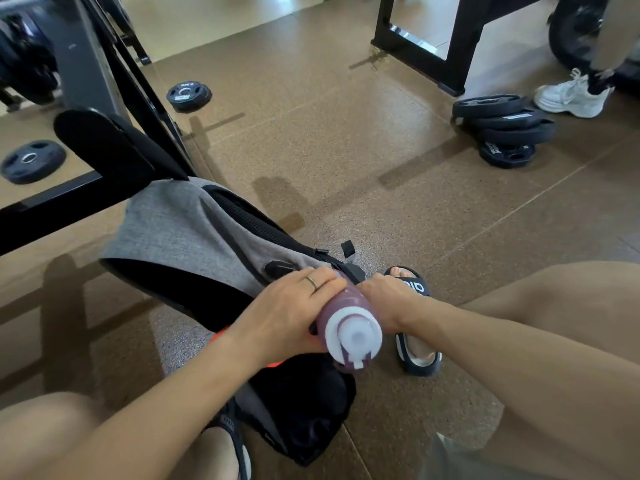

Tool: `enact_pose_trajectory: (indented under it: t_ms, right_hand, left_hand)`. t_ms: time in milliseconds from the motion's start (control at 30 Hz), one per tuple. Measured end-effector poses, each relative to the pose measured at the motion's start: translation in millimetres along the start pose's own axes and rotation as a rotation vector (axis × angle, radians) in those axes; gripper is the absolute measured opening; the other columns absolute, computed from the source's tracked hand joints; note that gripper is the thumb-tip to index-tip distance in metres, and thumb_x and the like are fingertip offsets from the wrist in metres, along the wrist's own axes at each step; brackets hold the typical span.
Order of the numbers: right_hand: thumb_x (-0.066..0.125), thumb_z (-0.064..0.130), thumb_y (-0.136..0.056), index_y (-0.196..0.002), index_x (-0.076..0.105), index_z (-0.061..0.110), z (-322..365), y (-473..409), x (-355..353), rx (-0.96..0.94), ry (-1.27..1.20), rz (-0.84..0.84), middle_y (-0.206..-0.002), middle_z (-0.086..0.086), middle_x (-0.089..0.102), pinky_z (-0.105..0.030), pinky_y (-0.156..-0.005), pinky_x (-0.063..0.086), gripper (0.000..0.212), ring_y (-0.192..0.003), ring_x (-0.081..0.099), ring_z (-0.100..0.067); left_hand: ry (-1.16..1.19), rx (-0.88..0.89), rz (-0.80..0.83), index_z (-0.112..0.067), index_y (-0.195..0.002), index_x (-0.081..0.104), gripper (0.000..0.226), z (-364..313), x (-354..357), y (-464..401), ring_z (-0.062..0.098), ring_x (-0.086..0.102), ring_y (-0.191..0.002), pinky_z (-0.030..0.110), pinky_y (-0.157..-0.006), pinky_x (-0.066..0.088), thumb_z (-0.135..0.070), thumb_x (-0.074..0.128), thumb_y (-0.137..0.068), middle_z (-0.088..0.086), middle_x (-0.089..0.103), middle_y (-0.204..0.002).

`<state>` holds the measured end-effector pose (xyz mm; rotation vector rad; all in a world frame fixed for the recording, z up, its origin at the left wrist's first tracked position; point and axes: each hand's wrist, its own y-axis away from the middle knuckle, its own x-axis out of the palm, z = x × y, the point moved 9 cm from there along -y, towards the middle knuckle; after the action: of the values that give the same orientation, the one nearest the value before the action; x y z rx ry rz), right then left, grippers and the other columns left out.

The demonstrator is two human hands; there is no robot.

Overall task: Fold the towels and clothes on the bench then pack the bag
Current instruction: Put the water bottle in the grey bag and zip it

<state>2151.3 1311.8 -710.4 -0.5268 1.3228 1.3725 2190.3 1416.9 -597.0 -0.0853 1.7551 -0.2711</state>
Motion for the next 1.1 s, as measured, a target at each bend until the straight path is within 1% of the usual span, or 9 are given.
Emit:
enact_pose_trajectory:
  t_ms: [133,267,400,500,567,767,867,967,1100]
  right_hand:
    - [0.057,0.043,-0.086,-0.078,0.057,0.019,2,3,-1,0.018,0.007,0.034,-0.085,-0.003,0.063,-0.037,-0.071,0.05,0.026,-0.08,0.06,-0.027]
    - [0.055,0.042,-0.085,-0.09,0.064,0.015,7,6,-2,0.008,0.011,0.04,-0.088,-0.003,0.064,-0.038,-0.074,0.053,0.029,-0.086,0.065,-0.029]
    - [0.058,0.039,-0.086,-0.064,0.042,0.021,5,8,-6,0.045,0.011,0.028,-0.083,-0.007,0.062,-0.034,-0.069,0.048,0.033,-0.086,0.064,-0.032]
    - [0.057,0.056,-0.079,-0.059,0.044,0.021,1,4,-6,0.071,-0.022,-0.013,-0.071,-0.003,0.057,-0.033,-0.066,0.046,0.043,-0.074,0.06,-0.029]
    - [0.058,0.063,-0.075,-0.056,0.045,0.019,-3,3,-6,0.087,-0.031,-0.043,-0.06,0.0,0.05,-0.032,-0.063,0.041,0.051,-0.065,0.051,-0.026]
    - [0.066,0.029,-0.078,-0.071,0.062,0.008,-8,2,-1,0.078,-0.051,-0.054,-0.072,-0.007,0.066,-0.035,-0.073,0.053,0.022,-0.079,0.064,-0.032]
    - [0.064,0.022,-0.074,-0.077,0.069,0.007,-8,3,4,0.062,-0.066,-0.075,-0.076,-0.011,0.07,-0.037,-0.068,0.056,0.016,-0.078,0.066,-0.034]
    - [0.064,0.019,-0.073,-0.076,0.069,0.007,-10,3,6,0.069,-0.082,-0.097,-0.073,-0.01,0.07,-0.039,-0.068,0.056,0.013,-0.075,0.066,-0.033]
    - [0.059,0.014,-0.076,-0.076,0.067,0.011,-6,7,3,0.009,-0.131,-0.126,-0.076,-0.007,0.072,-0.036,-0.071,0.055,0.008,-0.077,0.067,-0.032]
  left_hand:
    - [-0.059,0.116,-0.115,-0.022,-0.146,0.038,0.061,-14,-18,1,0.032,0.059,-0.12,0.044,-0.105,0.046,-0.032,0.067,-0.093,0.014,0.053,-0.142]
    - [-0.16,0.334,-0.155,-0.03,-0.138,0.039,0.059,-43,-28,8,0.033,0.058,-0.124,0.047,-0.109,0.042,-0.008,0.065,-0.09,0.014,0.037,-0.151]
    - [-0.15,0.385,-0.122,-0.026,-0.125,0.051,0.041,-51,-38,15,0.03,0.063,-0.113,0.044,-0.099,0.05,-0.017,0.068,-0.088,0.013,0.061,-0.132]
    - [-0.18,0.346,-0.107,-0.02,-0.115,0.052,0.029,-44,-45,19,0.03,0.065,-0.11,0.042,-0.086,0.056,-0.03,0.067,-0.093,0.012,0.068,-0.121]
    - [-0.152,0.27,-0.104,-0.015,-0.116,0.051,0.039,-25,-51,18,0.03,0.067,-0.108,0.04,-0.081,0.058,-0.039,0.07,-0.091,0.013,0.067,-0.12]
    - [-0.144,-0.028,-0.025,-0.014,-0.113,0.053,0.061,32,-53,13,0.026,0.066,-0.071,0.037,-0.047,0.051,-0.054,0.073,-0.07,0.004,0.062,-0.106]
    - [-0.17,-0.04,-0.065,-0.016,-0.103,0.054,0.056,28,-50,4,0.024,0.057,-0.064,0.035,-0.049,0.046,-0.053,0.078,-0.068,0.004,0.057,-0.094]
    - [-0.184,0.009,-0.12,-0.019,-0.102,0.043,0.06,20,-49,-6,0.026,0.053,-0.071,0.037,-0.067,0.047,-0.05,0.082,-0.067,0.007,0.054,-0.092]
    - [-0.354,0.106,0.082,-0.013,-0.103,0.041,0.068,21,-10,-4,0.029,0.055,-0.081,0.043,-0.075,0.049,-0.048,0.082,-0.062,0.01,0.055,-0.093]
